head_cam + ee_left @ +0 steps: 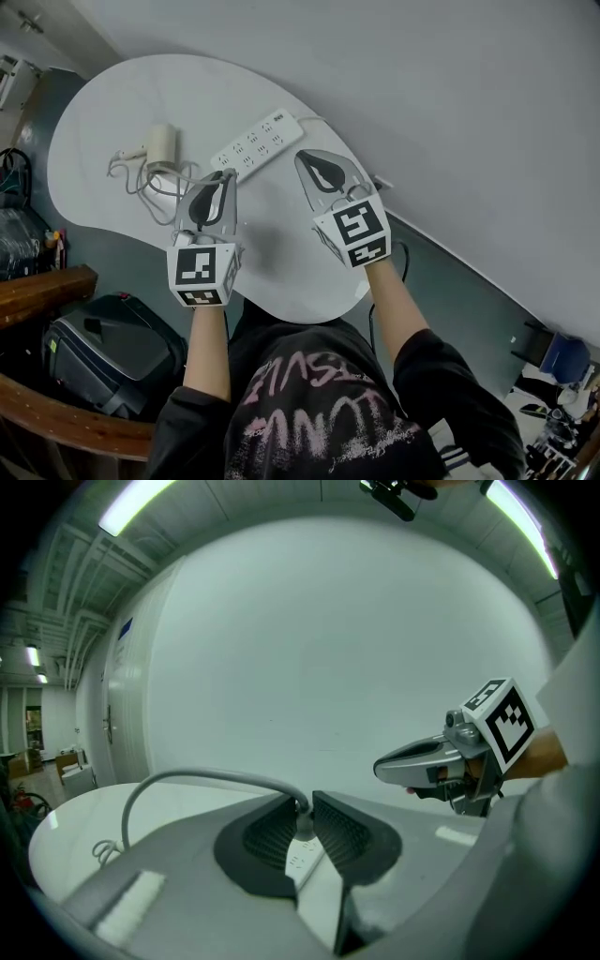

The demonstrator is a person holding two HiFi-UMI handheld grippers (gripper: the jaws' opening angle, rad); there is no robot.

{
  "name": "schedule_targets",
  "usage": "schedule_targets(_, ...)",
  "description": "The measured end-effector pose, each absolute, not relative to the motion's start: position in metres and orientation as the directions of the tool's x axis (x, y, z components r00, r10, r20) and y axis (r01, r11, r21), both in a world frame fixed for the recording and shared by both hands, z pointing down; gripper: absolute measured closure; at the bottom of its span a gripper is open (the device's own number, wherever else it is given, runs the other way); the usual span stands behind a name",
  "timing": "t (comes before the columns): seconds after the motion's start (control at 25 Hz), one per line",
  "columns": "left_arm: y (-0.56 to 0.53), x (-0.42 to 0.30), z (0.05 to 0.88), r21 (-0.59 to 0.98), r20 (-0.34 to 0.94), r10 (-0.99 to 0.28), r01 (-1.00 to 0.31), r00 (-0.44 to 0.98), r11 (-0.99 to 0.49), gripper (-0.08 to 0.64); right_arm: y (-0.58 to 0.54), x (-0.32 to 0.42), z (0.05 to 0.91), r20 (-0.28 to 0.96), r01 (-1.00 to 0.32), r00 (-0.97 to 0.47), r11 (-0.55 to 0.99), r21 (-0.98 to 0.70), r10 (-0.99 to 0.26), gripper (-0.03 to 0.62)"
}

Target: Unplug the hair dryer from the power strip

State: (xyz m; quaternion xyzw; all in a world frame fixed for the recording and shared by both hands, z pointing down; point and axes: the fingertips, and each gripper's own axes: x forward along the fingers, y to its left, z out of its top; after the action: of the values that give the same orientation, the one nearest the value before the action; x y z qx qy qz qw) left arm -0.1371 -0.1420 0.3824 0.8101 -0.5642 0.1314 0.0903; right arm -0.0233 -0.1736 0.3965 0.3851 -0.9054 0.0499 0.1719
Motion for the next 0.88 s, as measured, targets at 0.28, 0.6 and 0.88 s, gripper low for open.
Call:
schedule_targets(0.28, -0.123, -0.132, 0.363, -0.012, 0.284, -0.912, -0.950, 0.296, -0.312, 0.502, -0.153, -0.010, 0.370, 0.291, -0.720, -0.655, 0.693, 0.037, -0.697, 0.585)
schedule_targets(0.6, -0.107, -0.126, 0.330, -0.023, 0.220, -0.941, -0.963, 0.257, -0.268, 0.502, -0.137, 0.012, 0.340, 0.219, -0.730, -0.663, 0.683, 0.025, -0.716, 0.586)
schedule_targets(0.88, -0.092, -0.120, 0.318, -0.037, 0.191, -0.955, -0.971, 0.227, -0.238, 0.502, -0.127, 0.027, 0.326, 0.187, -0.726, -0.673, 0.688, 0.023, -0.716, 0.586)
